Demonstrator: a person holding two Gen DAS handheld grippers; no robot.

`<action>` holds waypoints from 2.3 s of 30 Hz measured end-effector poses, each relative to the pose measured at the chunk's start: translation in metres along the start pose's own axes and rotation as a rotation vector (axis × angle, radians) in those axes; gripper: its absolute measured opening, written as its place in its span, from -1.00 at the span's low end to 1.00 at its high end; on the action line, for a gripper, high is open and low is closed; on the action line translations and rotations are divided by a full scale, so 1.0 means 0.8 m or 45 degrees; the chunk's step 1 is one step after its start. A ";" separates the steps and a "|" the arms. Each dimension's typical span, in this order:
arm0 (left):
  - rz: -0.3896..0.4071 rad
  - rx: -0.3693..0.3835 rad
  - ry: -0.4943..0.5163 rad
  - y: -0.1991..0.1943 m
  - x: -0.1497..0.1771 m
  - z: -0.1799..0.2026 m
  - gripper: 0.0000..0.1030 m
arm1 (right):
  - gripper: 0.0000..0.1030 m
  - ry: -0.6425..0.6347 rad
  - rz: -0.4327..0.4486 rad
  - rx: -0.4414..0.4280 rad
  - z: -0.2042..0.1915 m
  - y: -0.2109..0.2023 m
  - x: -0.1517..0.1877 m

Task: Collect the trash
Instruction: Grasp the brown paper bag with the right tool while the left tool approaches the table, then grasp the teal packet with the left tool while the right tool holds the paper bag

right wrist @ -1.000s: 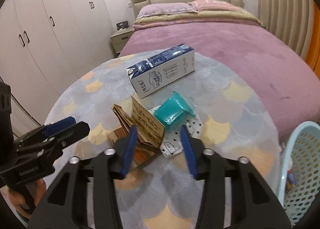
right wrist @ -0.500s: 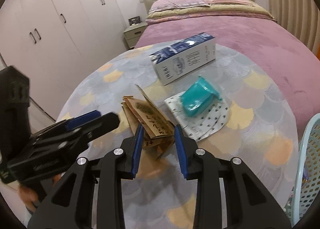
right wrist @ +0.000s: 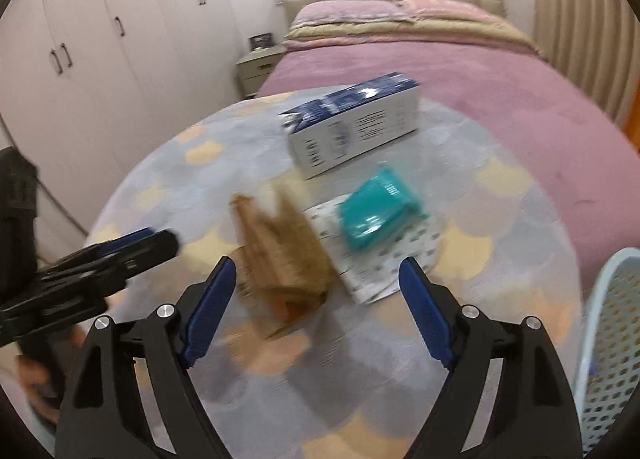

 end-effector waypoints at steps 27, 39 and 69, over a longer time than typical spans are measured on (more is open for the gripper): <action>0.060 0.018 0.232 0.003 -0.017 0.058 0.17 | -0.91 0.187 0.113 -0.020 0.061 -0.032 0.017; -0.036 0.124 0.272 0.050 -0.022 0.103 0.17 | -0.91 0.195 0.083 -0.093 0.089 -0.055 0.036; -0.285 0.148 0.591 0.157 0.005 0.237 -0.28 | -0.91 0.395 0.287 0.186 0.209 -0.177 0.073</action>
Point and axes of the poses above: each gripper's, at about its wrist camera, not at the fingertips, and y roughly the way its jaws point, z to its right, x to its underside, the point moved 4 cm from there along y, roughly the way its jaws point, and after that the axes turned 3 degrees about z, right-handed, at the moved point
